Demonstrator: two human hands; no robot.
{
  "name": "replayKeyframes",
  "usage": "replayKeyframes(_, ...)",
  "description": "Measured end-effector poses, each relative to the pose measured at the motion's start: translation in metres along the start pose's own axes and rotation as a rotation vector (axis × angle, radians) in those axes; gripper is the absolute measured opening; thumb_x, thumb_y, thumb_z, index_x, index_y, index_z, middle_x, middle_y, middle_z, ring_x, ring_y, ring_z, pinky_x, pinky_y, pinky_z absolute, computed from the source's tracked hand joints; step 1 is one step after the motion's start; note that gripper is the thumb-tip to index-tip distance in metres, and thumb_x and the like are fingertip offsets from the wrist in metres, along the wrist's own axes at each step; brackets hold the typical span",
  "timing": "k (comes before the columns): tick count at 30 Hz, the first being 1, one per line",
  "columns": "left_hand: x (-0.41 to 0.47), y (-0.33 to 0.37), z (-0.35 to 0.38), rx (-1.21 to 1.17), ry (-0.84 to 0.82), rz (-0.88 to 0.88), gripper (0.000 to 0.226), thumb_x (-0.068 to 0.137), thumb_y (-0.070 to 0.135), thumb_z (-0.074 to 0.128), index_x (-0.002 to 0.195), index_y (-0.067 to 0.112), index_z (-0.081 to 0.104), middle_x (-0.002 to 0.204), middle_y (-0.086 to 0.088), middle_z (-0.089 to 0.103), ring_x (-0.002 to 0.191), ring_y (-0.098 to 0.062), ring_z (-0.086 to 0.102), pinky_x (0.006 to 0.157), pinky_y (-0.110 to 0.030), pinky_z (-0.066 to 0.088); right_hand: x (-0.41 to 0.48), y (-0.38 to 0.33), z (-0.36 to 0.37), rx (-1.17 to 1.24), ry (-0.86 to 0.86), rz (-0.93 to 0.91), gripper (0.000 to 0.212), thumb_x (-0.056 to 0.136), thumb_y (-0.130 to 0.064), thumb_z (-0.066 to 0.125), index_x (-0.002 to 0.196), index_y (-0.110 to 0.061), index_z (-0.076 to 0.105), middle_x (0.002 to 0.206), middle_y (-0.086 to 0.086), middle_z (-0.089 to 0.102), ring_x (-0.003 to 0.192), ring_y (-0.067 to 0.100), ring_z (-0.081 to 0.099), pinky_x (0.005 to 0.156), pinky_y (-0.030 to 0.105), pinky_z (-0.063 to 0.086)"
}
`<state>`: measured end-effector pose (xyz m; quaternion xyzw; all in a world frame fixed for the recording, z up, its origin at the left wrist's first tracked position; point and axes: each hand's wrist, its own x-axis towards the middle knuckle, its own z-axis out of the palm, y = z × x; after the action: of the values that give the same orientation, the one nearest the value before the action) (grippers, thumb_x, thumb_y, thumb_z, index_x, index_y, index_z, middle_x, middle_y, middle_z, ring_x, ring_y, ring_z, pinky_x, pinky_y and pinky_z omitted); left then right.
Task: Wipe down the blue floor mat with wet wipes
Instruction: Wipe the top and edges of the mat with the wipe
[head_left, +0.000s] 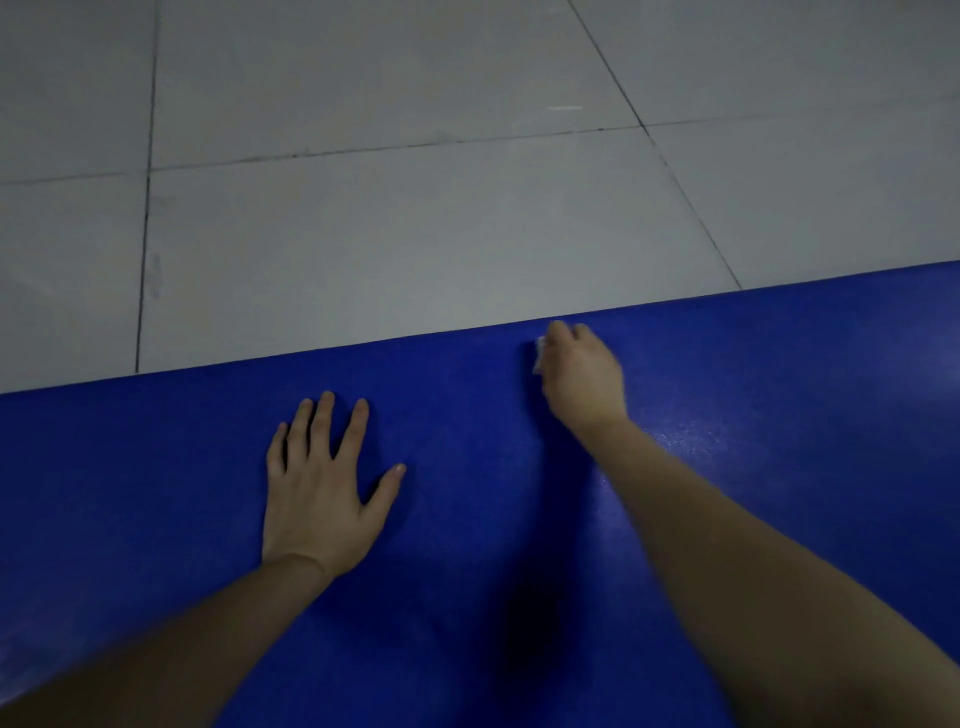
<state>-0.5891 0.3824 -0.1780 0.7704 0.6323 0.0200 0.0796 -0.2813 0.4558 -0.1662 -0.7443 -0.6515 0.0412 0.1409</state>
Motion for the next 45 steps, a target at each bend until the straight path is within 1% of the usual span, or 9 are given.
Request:
replayKeyframes(4, -0.002, 0.0, 0.001, -0.011, 0.009, 0.001, 0.081, 0.097, 0.071, 0.024, 0.161, 0.022, 0.025, 0.167, -0.015, 0.018, 0.155, -0.032, 0.013, 0.125, -0.055, 0.014, 0.002, 0.069, -0.021, -0.096, 0.041, 0.34, 0.016, 0.101, -0.021, 0.053, 0.103, -0.005, 0.053, 0.093, 0.016, 0.055, 0.072, 0.028, 0.046, 0.062, 0.035, 0.033)
replayKeyframes(8, -0.001, -0.001, 0.001, -0.003, 0.01, -0.003, 0.081, 0.097, 0.071, 0.024, 0.161, 0.022, 0.025, 0.167, -0.014, 0.018, 0.155, -0.032, 0.012, 0.125, -0.055, 0.014, 0.018, 0.061, -0.02, -0.049, 0.032, 0.579, 0.021, 0.099, -0.019, 0.057, 0.112, -0.003, 0.051, 0.106, 0.02, 0.057, 0.083, 0.029, 0.047, 0.065, 0.036, 0.035)
replayKeyframes(25, -0.001, 0.0, 0.003, -0.047, 0.044, -0.027, 0.084, 0.096, 0.073, 0.021, 0.157, 0.016, 0.032, 0.169, -0.009, 0.015, 0.158, -0.024, 0.005, 0.126, -0.05, 0.012, -0.006, -0.176, 0.048, 0.131, -0.189, -0.058, 0.007, 0.099, -0.014, 0.054, 0.103, -0.01, 0.057, 0.101, 0.008, 0.063, 0.081, 0.018, 0.055, 0.062, 0.031, 0.042)
replayKeyframes(30, -0.002, 0.0, 0.004, -0.059, 0.055, -0.027, 0.08, 0.097, 0.071, 0.026, 0.153, 0.016, 0.04, 0.169, -0.009, 0.018, 0.157, -0.024, 0.007, 0.126, -0.05, 0.012, -0.014, -0.143, 0.002, 0.492, -0.285, -0.023, 0.031, 0.102, -0.035, 0.054, 0.128, -0.017, 0.057, 0.124, 0.001, 0.05, 0.084, 0.018, 0.06, 0.072, 0.034, 0.053)
replayKeyframes(32, -0.003, 0.0, 0.003, -0.064, 0.07, -0.03, 0.079, 0.096, 0.07, 0.027, 0.152, 0.016, 0.042, 0.168, -0.009, 0.02, 0.157, -0.025, 0.01, 0.126, -0.05, 0.013, -0.033, -0.109, -0.023, 0.397, -0.257, 0.091, 0.045, 0.094, -0.045, 0.064, 0.125, -0.017, 0.049, 0.124, 0.002, 0.047, 0.084, 0.022, 0.06, 0.071, 0.036, 0.05)
replayKeyframes(35, 0.0, 0.001, 0.001, -0.083, 0.069, -0.037, 0.08, 0.096, 0.072, 0.026, 0.152, 0.017, 0.043, 0.168, -0.009, 0.021, 0.156, -0.026, 0.012, 0.126, -0.051, 0.014, -0.065, -0.059, -0.043, 0.056, -0.562, 0.296, 0.072, 0.078, -0.069, 0.07, 0.118, -0.015, 0.045, 0.121, 0.005, 0.048, 0.091, 0.024, 0.058, 0.076, 0.04, 0.053)
replayKeyframes(39, -0.002, 0.003, 0.001, -0.098, 0.052, -0.05, 0.076, 0.096, 0.069, 0.03, 0.15, 0.018, 0.044, 0.165, -0.009, 0.028, 0.154, -0.028, 0.02, 0.125, -0.051, 0.017, -0.075, -0.042, -0.043, -0.022, -0.747, 0.256, 0.097, 0.069, -0.078, 0.072, 0.132, -0.012, 0.041, 0.135, 0.01, 0.045, 0.109, 0.028, 0.058, 0.089, 0.045, 0.054)
replayKeyframes(42, 0.012, 0.003, -0.015, -0.148, 0.174, -0.085, 0.053, 0.098, 0.054, 0.041, 0.131, 0.018, 0.061, 0.137, -0.008, 0.057, 0.129, -0.028, 0.05, 0.109, -0.046, 0.038, -0.06, -0.046, -0.043, -0.093, -0.817, 0.207, 0.103, 0.068, -0.078, 0.072, 0.138, -0.011, 0.04, 0.14, 0.011, 0.048, 0.122, 0.028, 0.052, 0.096, 0.041, 0.05)
replayKeyframes(45, 0.052, 0.017, -0.042, -0.296, 0.303, -0.087, 0.026, 0.101, 0.035, 0.052, 0.113, 0.015, 0.065, 0.106, -0.004, 0.056, 0.094, -0.022, 0.054, 0.076, -0.039, 0.046, -0.054, -0.047, -0.041, -0.138, -0.842, 0.185, 0.105, 0.069, -0.08, 0.07, 0.14, -0.009, 0.04, 0.142, 0.011, 0.05, 0.127, 0.028, 0.05, 0.099, 0.041, 0.049)
